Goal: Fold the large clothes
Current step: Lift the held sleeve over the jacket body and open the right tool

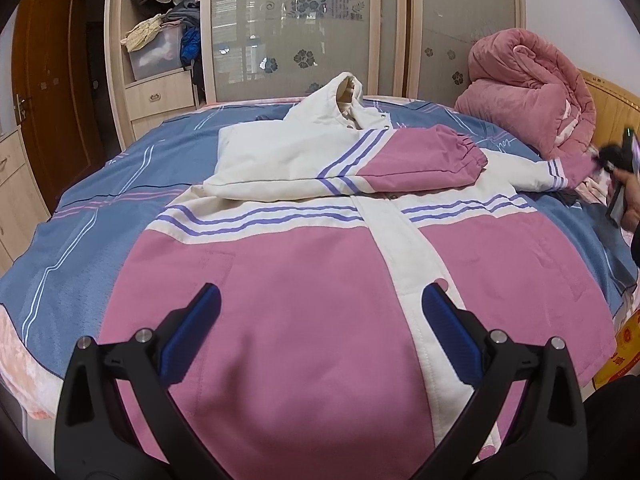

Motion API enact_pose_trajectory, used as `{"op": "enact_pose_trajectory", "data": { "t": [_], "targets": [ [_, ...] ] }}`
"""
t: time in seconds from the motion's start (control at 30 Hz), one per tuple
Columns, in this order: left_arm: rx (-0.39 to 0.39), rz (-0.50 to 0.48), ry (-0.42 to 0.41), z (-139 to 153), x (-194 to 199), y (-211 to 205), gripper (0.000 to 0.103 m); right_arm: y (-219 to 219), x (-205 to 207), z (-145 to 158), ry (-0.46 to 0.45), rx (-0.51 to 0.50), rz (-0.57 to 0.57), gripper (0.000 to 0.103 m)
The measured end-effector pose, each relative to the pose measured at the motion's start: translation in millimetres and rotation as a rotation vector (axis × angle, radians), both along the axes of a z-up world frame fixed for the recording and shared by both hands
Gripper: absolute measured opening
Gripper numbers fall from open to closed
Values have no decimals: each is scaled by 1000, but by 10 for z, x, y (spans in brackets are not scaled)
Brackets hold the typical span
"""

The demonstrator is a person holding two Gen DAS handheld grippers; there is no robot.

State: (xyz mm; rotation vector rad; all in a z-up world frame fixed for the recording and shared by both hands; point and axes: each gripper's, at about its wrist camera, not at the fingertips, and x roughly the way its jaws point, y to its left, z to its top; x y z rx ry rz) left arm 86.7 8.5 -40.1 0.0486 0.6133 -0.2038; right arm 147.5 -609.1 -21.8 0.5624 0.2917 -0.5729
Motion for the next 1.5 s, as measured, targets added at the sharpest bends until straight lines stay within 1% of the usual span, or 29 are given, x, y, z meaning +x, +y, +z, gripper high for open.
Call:
{"op": "enact_pose_trajectory", "data": {
  "t": [0.03,0.13,0.17,0.2,0.23,0.27,0.3,0.33,0.4,0.47,0.53,0.6,0.63,0.67,0.7,0.73,0.77,0.83,0.87,0.93,1.0,1.03,1.13,1.17,1.2,1.3,1.33,1.4,1.5],
  "targets": [
    [-3,1,-3,11,-11,14,101,231,68,181,0,-82,28,7],
    [-12,8,-10,40,-24,62,101,914,234,630,-29,-278,116,5],
    [-15,10,-11,46,-26,77,101,1069,273,730,-42,-314,142,4],
    [-18,13,-11,54,-28,89,101,1375,337,884,-64,-368,199,3],
    [-23,15,-13,63,-33,104,101,1573,387,979,-74,-402,234,2],
    [-24,17,-17,70,-38,115,101,1800,434,1061,-81,-440,274,0],
    [-23,20,-21,81,-44,131,101,2107,495,1142,-96,-478,336,0],
    [-25,21,-25,91,-54,142,101,2308,552,1190,-101,-502,381,0],
    [-30,26,-31,112,-68,172,101,2818,677,1184,-93,-549,487,0],
    [-38,30,-34,133,-69,206,101,3221,791,1073,-70,-562,579,0],
    [-45,35,-40,153,-71,245,101,3555,868,891,-29,-540,655,0],
    [-43,48,-44,164,-62,281,101,3739,831,752,-15,-504,684,0],
    [-46,52,-42,166,-62,301,101,3806,802,633,9,-460,727,0],
    [-53,56,-40,172,-58,329,101,3847,745,503,40,-405,758,8],
    [-62,60,-40,182,-59,358,101,3876,634,373,45,-355,769,16],
    [-67,63,-41,191,-59,379,101,3909,544,262,52,-326,773,43],
    [-70,65,-43,199,-63,396,101,3998,429,188,56,-314,769,75],
    [-68,66,-45,202,-65,404,101,4000,97,41,21,-288,717,94],
    [-66,67,-46,200,-64,409,101,3967,-62,-10,7,-259,699,98],
    [-60,66,-43,186,-58,397,101,3850,-353,-69,-41,-162,654,98],
    [-57,64,-38,169,-53,381,101,3601,-673,-110,-114,-59,569,102],
    [-59,58,-32,153,-41,363,101,3523,-774,-100,-134,-51,533,102],
    [-61,33,-26,117,-30,298,101,3391,-1017,-3,-145,-141,410,102],
    [-63,18,-24,106,-27,274,101,3360,-1052,4,-136,-163,385,102],
    [-64,3,-21,95,-24,241,101,3340,-1045,16,-100,-178,375,102],
    [-62,-36,0,43,-17,132,101,3285,-993,-23,-4,-182,374,102],
    [-71,-45,11,27,-17,112,101,3267,-963,-36,28,-169,401,102],
    [-88,-57,19,10,-35,94,101,3275,-935,-65,51,-190,423,102],
    [-87,-62,5,8,-63,69,101,3239,-934,-64,71,-228,425,102]
  ]
}}
